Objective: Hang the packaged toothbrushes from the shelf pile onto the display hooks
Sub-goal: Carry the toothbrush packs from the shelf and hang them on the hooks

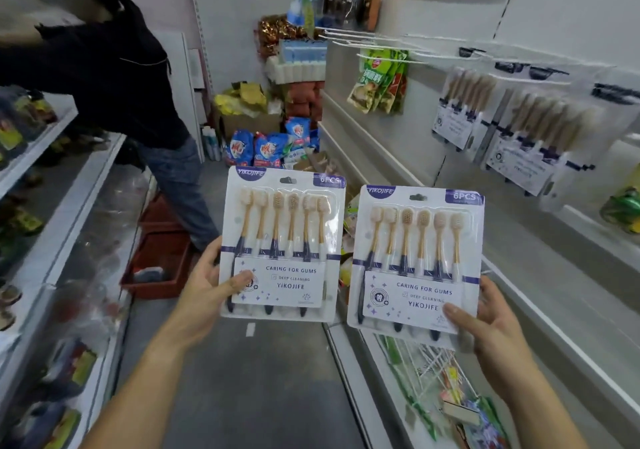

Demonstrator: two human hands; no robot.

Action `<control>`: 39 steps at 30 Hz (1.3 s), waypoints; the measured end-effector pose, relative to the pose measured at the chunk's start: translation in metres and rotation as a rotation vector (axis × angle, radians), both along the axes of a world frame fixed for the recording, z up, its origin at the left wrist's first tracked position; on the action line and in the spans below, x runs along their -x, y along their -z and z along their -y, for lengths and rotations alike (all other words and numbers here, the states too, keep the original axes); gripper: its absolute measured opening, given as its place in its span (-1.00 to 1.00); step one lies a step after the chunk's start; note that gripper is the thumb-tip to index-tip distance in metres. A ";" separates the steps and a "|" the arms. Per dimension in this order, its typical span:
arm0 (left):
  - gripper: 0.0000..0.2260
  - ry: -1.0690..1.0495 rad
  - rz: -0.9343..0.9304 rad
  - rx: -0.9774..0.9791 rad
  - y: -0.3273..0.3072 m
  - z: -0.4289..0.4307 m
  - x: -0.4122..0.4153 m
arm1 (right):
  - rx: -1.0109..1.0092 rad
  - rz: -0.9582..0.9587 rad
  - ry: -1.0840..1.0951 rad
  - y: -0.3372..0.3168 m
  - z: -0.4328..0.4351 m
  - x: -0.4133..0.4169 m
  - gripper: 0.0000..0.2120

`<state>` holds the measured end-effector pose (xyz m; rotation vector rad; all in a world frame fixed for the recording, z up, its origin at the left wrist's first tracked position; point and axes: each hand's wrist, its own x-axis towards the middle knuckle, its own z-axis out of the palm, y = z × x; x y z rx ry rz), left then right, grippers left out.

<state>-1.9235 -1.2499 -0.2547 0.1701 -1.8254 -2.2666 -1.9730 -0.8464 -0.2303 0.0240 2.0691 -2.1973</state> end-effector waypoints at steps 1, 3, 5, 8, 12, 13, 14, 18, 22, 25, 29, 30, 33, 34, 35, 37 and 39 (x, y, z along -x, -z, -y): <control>-0.17 0.016 0.009 -0.006 0.001 0.013 0.016 | -0.005 -0.008 0.006 -0.002 0.014 0.012 -0.39; -0.17 0.042 0.025 -0.005 0.003 0.038 0.052 | -0.012 0.002 0.026 -0.007 0.040 0.035 -0.28; -0.33 0.055 0.025 -0.012 0.004 0.061 0.091 | -0.018 0.004 0.064 -0.012 0.063 0.058 -0.34; -0.34 0.100 0.027 -0.016 0.004 0.082 0.146 | -0.022 -0.001 0.107 -0.013 0.083 0.092 -0.41; -0.40 0.164 0.026 -0.017 0.011 0.090 0.216 | 0.010 0.016 0.165 -0.004 0.093 0.131 -0.28; -0.41 0.180 0.028 -0.021 0.012 0.089 0.235 | 0.014 0.019 0.184 -0.001 0.094 0.142 -0.29; -0.41 0.203 0.031 -0.016 0.013 0.090 0.255 | 0.023 0.025 0.201 0.004 0.094 0.153 -0.31; -0.41 0.259 0.031 0.028 0.017 0.084 0.321 | 0.023 0.032 0.217 0.015 0.100 0.201 -0.01; -0.42 0.320 0.039 0.070 0.008 0.075 0.379 | 0.031 0.035 0.306 0.011 0.101 0.237 -0.02; -0.43 0.372 0.039 0.068 0.002 0.064 0.413 | 0.067 0.032 0.379 0.011 0.096 0.250 -0.22; -0.38 0.464 0.042 0.063 0.005 0.049 0.462 | 0.075 0.040 0.532 0.001 0.102 0.252 -0.18; -0.35 0.505 0.047 0.053 0.006 0.046 0.476 | 0.073 0.039 0.584 -0.001 0.105 0.249 -0.10; -0.32 0.677 0.051 0.033 0.006 0.036 0.510 | 0.028 0.039 0.733 0.001 0.117 0.229 -0.01; -0.33 0.726 0.052 0.026 0.005 0.031 0.518 | 0.017 0.036 0.768 0.002 0.123 0.221 -0.13; -0.33 0.765 0.047 0.018 0.003 0.026 0.524 | 0.015 0.028 0.806 0.001 0.128 0.213 -0.28; -0.35 0.828 0.045 -0.006 -0.001 0.016 0.533 | 0.009 0.019 0.905 -0.001 0.138 0.199 -0.44; -0.43 0.885 0.028 -0.020 -0.008 0.007 0.538 | -0.004 0.007 0.998 -0.012 0.151 0.188 -0.35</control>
